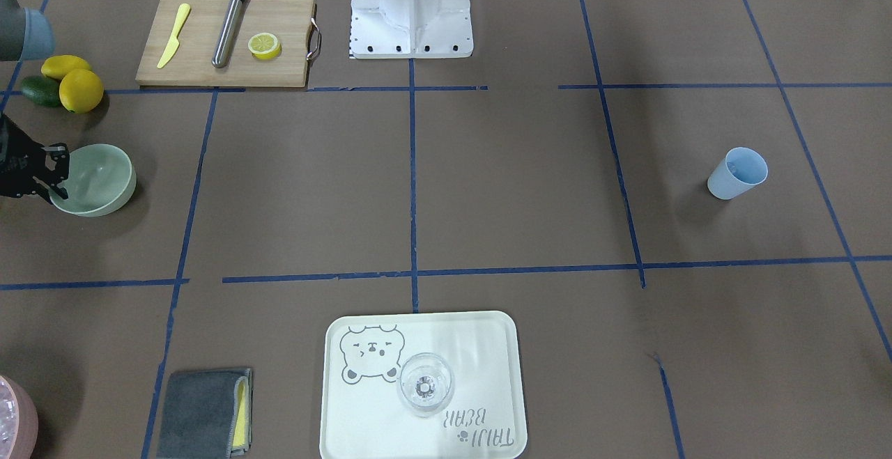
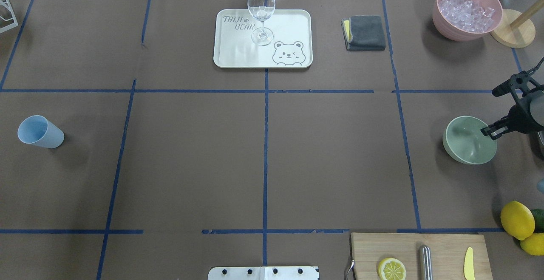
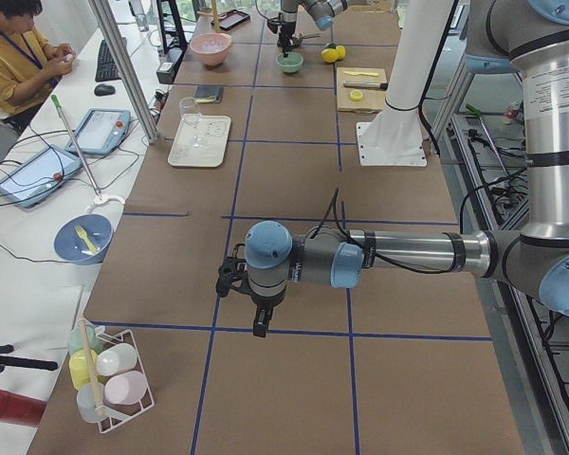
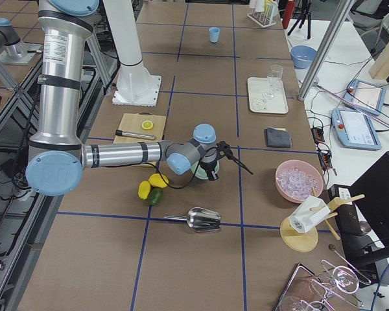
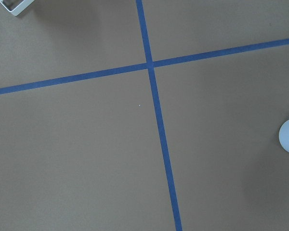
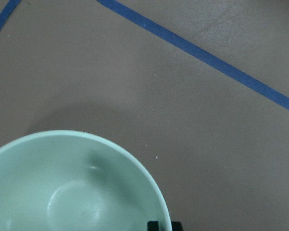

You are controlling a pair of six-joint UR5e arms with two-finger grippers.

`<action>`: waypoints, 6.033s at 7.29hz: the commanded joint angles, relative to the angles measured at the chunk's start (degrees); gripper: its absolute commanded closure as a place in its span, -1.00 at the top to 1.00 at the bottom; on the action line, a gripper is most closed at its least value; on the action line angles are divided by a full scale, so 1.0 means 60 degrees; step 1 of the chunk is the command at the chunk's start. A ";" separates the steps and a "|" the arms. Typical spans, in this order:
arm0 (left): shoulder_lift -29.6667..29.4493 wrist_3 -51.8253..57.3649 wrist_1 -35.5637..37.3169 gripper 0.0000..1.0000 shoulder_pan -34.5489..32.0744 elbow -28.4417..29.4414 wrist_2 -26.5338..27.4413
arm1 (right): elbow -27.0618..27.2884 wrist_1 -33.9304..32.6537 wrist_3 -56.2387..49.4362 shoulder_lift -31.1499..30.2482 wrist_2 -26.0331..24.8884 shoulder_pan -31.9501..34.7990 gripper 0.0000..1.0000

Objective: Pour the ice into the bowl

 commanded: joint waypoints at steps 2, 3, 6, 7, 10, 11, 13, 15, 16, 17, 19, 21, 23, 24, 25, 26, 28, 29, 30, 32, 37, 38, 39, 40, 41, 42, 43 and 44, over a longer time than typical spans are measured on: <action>-0.0004 0.0000 0.0000 1.00 0.0000 -0.0021 0.0000 | 0.0542 0.0349 0.1785 0.0150 0.0151 -0.0011 -1.00; -0.0019 0.0000 0.0000 1.00 0.0000 -0.0021 0.0000 | 0.1025 0.0322 0.3170 0.0427 0.0557 -0.0026 -1.00; -0.0004 0.0000 0.0000 1.00 0.0000 -0.0021 0.0000 | 0.1513 0.0204 0.6439 0.1961 0.0562 -0.0930 -1.00; -0.0004 0.0000 0.0000 1.00 0.0000 -0.0036 0.0000 | 0.1513 0.0190 0.7204 0.2504 0.0054 -0.1485 -1.00; -0.0033 0.0000 0.0000 1.00 0.0000 -0.0036 0.0000 | 0.1484 -0.2577 0.8411 0.5061 -0.1630 -0.2994 -1.00; -0.0034 0.0000 -0.0015 1.00 0.0000 -0.0022 0.0000 | 0.1411 -0.3261 0.8790 0.5726 -0.2173 -0.3565 -1.00; -0.0034 0.0000 -0.0015 1.00 0.0000 -0.0036 -0.0015 | 0.0145 -0.3821 0.9172 0.7319 -0.2646 -0.4154 -1.00; -0.0034 0.0000 -0.0029 1.00 0.0000 -0.0036 -0.0015 | -0.2386 -0.3853 0.9380 0.9458 -0.3129 -0.4521 -1.00; -0.0034 0.0000 -0.0189 1.00 0.0000 -0.0022 -0.0015 | -0.3355 -0.3853 0.9540 1.0323 -0.3130 -0.4697 -1.00; -0.0034 0.0000 -0.0191 1.00 0.0000 -0.0007 -0.0015 | -0.4003 -0.3853 0.9614 1.0883 -0.3130 -0.4902 -1.00; -0.0019 0.0000 -0.0191 1.00 0.0000 -0.0007 -0.0015 | -0.4580 -0.3839 0.9790 1.1401 -0.3145 -0.5370 -1.00; -0.0019 0.0000 -0.0191 1.00 0.0000 0.0008 -0.0015 | -0.4742 -0.3781 0.9747 1.1343 -0.3218 -0.5446 -1.00; -0.0034 0.0000 -0.0205 1.00 0.0000 0.0008 -0.0015 | -0.4655 -0.3722 0.9732 1.1357 -0.3596 -0.5402 1.00; -0.0034 0.0000 -0.0205 1.00 0.0000 -0.0021 -0.0015 | -0.4262 -0.3823 0.9645 1.1314 -0.3497 -0.5039 1.00; -0.0063 0.0000 -0.0234 1.00 0.0000 -0.0021 0.0000 | -0.4012 -0.4114 0.9470 1.1197 -0.3032 -0.4412 1.00; -0.0063 -0.0044 -0.0597 1.00 0.0000 -0.0021 0.0029 | -0.3574 -0.4857 0.8583 1.0935 -0.2187 -0.3637 1.00; -0.0063 -0.0058 -0.1301 1.00 0.0058 0.0124 0.0117 | -0.0936 -0.6878 0.5969 0.9392 -0.1117 -0.2188 1.00; -0.0121 -0.0117 -0.1507 1.00 0.0059 0.0038 0.0103 | 0.0328 -0.6987 0.4647 0.7930 -0.0050 -0.1236 1.00; -0.0237 -0.0132 -0.1828 1.00 0.0059 0.0110 0.0103 | 0.0849 -0.7017 0.3271 0.6827 0.0570 -0.0183 1.00; -0.0720 -0.0117 -0.1904 1.00 0.0059 0.0183 0.0117 | 0.0767 -0.7032 -0.0939 0.4980 0.0927 0.1664 1.00; -0.1293 -0.0364 -0.5462 1.00 0.0058 0.0443 0.0030 | 0.0824 -0.6783 -0.3554 0.1984 0.1821 0.4325 1.00; -0.1293 -0.1976 -0.6392 1.00 0.0160 0.0476 0.0000 | 0.0810 -0.6769 -0.3540 0.1910 0.1778 0.4325 1.00; -0.1163 -0.3616 -0.7330 1.00 0.0886 0.0404 0.0014 | 0.0795 -0.6725 -0.3525 0.1866 0.1763 0.4325 1.00; -0.0915 -0.4372 -0.7977 1.00 0.1619 0.0215 0.0189 | 0.0766 -0.6725 -0.3511 0.1865 0.1762 0.4325 1.00; 0.0175 -0.5148 -0.8448 1.00 0.2133 -0.0614 0.0698 | 0.0766 -0.6725 -0.3496 0.1793 0.1748 0.4325 1.00; 0.0955 -0.6360 -0.8742 1.00 0.2878 -0.1275 0.1167 | 0.0766 -0.6725 -0.3496 0.1763 0.1748 0.4325 1.00; 0.1659 -0.7141 -0.9253 1.00 0.3727 -0.1470 0.2462 | 0.0809 -0.6725 -0.3452 0.1705 0.1748 0.4325 1.00; 0.2014 -0.7917 -0.9519 1.00 0.4489 -0.1472 0.3447 | 0.0853 -0.6710 -0.3423 0.1690 0.1748 0.4325 1.00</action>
